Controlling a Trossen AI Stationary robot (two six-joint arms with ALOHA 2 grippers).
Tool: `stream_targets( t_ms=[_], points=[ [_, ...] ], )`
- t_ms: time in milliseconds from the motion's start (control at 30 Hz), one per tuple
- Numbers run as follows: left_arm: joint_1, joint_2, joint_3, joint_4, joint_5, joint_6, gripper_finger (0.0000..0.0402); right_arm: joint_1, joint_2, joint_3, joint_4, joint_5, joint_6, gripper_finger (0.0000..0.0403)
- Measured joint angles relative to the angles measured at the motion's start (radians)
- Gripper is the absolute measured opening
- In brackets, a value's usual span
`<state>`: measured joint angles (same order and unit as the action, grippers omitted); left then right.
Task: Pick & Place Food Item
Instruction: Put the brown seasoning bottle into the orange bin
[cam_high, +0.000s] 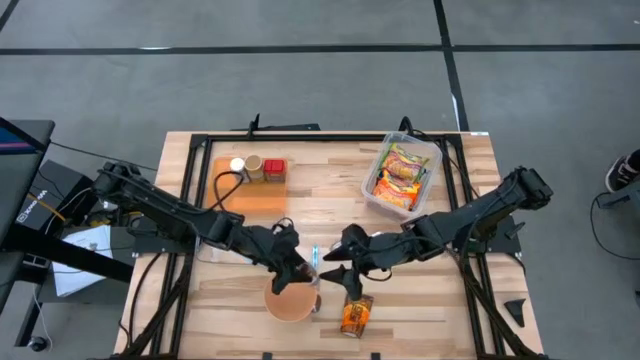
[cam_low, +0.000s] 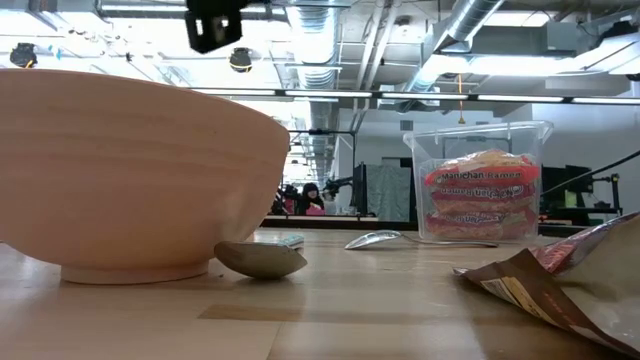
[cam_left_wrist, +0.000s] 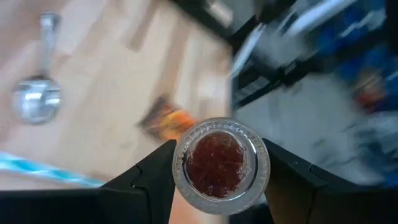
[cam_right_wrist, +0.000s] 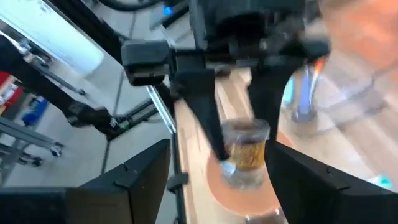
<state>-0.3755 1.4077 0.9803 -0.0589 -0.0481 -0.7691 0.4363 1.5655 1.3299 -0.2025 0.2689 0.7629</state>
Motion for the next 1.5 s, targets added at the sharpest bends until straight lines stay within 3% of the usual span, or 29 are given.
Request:
stream_targets(
  t_ms=[133, 233, 400, 567, 800, 1033, 1500],
  points=[
    [-0.013, -0.056, -0.072, 0.158, -0.054, -0.179, 0.0185, 0.021, -0.048, 0.001, -0.007, 0.086, -0.062, 0.0255],
    [-0.019, -0.098, -0.136, 0.264, -0.149, -0.363, 0.0185, 0.043, -0.082, 0.001, -0.019, 0.170, -0.147, 0.0255],
    [-0.030, -0.124, -0.235, 0.562, -0.326, -0.569, 0.0185, 0.083, -0.116, 0.001, -0.018, 0.365, -0.407, 0.0256],
    [-0.031, -0.122, -0.278, 0.729, -0.444, -0.635, 0.0185, 0.093, -0.113, 0.000, 0.017, 0.495, -0.587, 0.0256],
    [-0.029, -0.122, -0.278, 0.793, -0.518, -0.645, 0.0185, 0.047, -0.105, 0.000, 0.072, 0.473, -0.622, 0.0256],
    [-0.011, -0.122, -0.278, 0.815, -0.521, -0.626, 0.0185, -0.011, -0.105, 0.000, 0.117, 0.327, -0.701, 0.0256],
    [-0.003, -0.122, -0.278, 0.880, -0.529, -0.597, 0.0185, -0.076, -0.070, -0.002, 0.147, 0.257, -0.746, 0.0256]
  ],
)
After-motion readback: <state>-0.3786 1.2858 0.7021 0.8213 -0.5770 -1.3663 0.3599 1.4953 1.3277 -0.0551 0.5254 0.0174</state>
